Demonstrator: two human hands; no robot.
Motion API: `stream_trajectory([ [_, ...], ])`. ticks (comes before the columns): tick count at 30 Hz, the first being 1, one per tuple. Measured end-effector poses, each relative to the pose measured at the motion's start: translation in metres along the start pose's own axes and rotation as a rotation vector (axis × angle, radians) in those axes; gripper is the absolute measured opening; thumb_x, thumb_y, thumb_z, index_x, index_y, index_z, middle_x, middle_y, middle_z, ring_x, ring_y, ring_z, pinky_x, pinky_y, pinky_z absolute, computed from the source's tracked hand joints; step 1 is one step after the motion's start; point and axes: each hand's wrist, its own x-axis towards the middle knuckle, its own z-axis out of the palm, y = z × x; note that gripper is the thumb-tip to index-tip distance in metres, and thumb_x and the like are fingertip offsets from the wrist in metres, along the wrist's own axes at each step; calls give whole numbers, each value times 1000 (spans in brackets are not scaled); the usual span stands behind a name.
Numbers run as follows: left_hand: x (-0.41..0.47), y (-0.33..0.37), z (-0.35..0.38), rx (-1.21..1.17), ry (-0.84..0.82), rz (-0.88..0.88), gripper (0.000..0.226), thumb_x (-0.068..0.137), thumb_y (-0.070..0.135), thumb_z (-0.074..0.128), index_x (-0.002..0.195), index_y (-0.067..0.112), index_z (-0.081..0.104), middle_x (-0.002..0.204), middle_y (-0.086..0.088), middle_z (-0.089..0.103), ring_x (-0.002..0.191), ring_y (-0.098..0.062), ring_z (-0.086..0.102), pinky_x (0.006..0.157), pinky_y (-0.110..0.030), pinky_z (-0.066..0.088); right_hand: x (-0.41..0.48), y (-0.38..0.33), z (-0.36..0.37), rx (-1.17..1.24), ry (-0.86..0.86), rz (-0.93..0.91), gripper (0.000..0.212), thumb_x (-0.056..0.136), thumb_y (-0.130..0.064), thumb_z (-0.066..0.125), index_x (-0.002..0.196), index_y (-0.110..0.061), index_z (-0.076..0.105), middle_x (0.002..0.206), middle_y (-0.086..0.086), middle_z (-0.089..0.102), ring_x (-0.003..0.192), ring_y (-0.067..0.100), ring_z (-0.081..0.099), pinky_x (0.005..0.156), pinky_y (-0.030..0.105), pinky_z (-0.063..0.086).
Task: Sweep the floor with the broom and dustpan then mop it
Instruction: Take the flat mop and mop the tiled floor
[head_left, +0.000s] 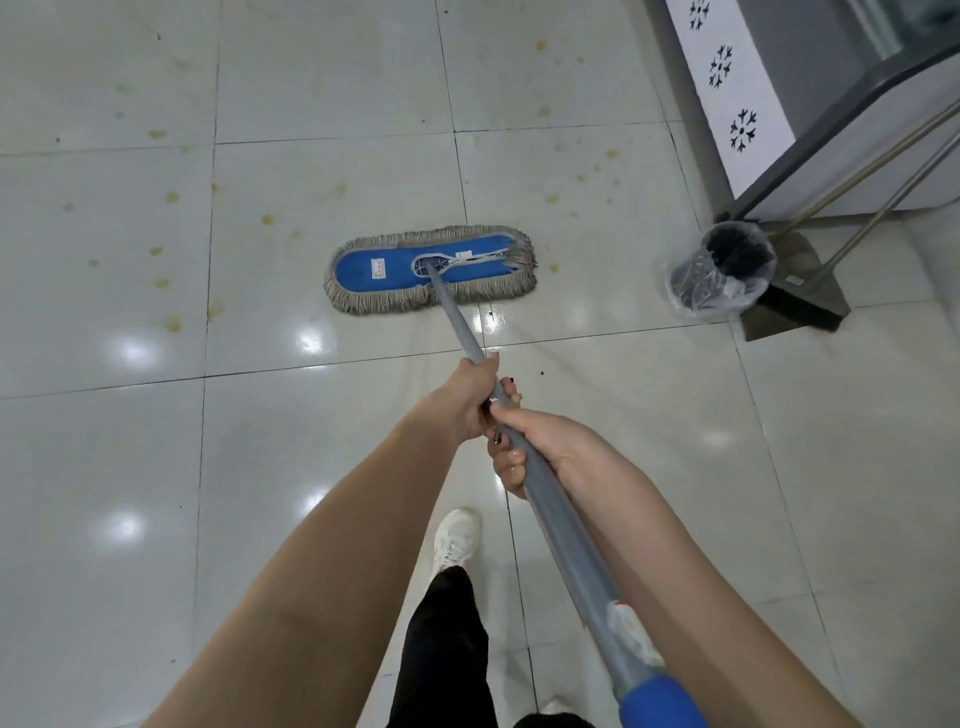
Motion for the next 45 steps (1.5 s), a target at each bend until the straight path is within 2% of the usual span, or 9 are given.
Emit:
stream_trajectory([
  [8,50,76,2,71,-12,-19,19,100,30,41,98,14,32,61,-5,43,42,-15,44,38,-18,44,36,-71,24,91,-68,28,35,97,-34,49,69,-14,44,39,-6,41,23,3,36,26,12,29],
  [14,56,72,20,73,-23,-50,18,100,31,40,106,16,32,62,-5,42,45,-16,44,40,-21,44,32,-78,6,53,11,29,39,97,-38,48,69,-12,45,39,-5,42,23,2,36,26,10,29],
  [18,48,62,23,86,1,-39,17,100,29,41,107,16,34,63,-4,42,37,-14,44,40,-19,42,24,-67,3,41,20,23,40,98,-35,47,67,-10,43,39,-4,42,22,3,35,26,10,29],
  [20,40,53,28,107,10,-40,16,100,28,41,108,16,34,63,-4,42,42,-15,43,40,-20,42,16,-58,-5,47,20,16,40,99,-34,45,67,-10,43,38,-3,42,22,3,35,26,10,29],
  [25,16,11,40,131,-8,-58,15,101,26,42,108,16,34,65,-5,41,49,-16,41,37,-18,43,-7,-20,-32,60,27,27,41,99,-34,45,66,-9,42,37,-3,42,21,3,35,25,10,29],
  [30,-9,-47,59,160,-43,-89,43,100,29,43,139,12,32,62,-4,41,50,-16,43,37,-18,44,-41,28,-69,84,35,44,42,99,-35,46,66,-9,41,36,-3,42,20,3,36,25,10,30],
  [36,-50,-137,91,241,-77,-105,20,100,29,41,113,15,37,60,-4,44,48,-16,47,35,-17,44,-91,100,-125,92,81,27,41,98,-35,47,66,-10,42,36,-2,42,20,3,35,25,10,30],
  [39,-68,-180,103,281,-93,-115,18,101,28,41,111,13,38,60,-4,46,40,-15,48,34,-17,44,-109,137,-151,106,108,24,40,98,-36,47,68,-11,42,37,-1,42,20,2,35,25,9,30],
  [45,-98,-246,121,296,-135,-125,18,101,27,41,109,12,38,62,-4,48,50,-17,48,34,-17,45,-136,193,-191,145,106,27,42,98,-38,46,67,-11,41,36,-2,41,21,2,35,25,10,30],
])
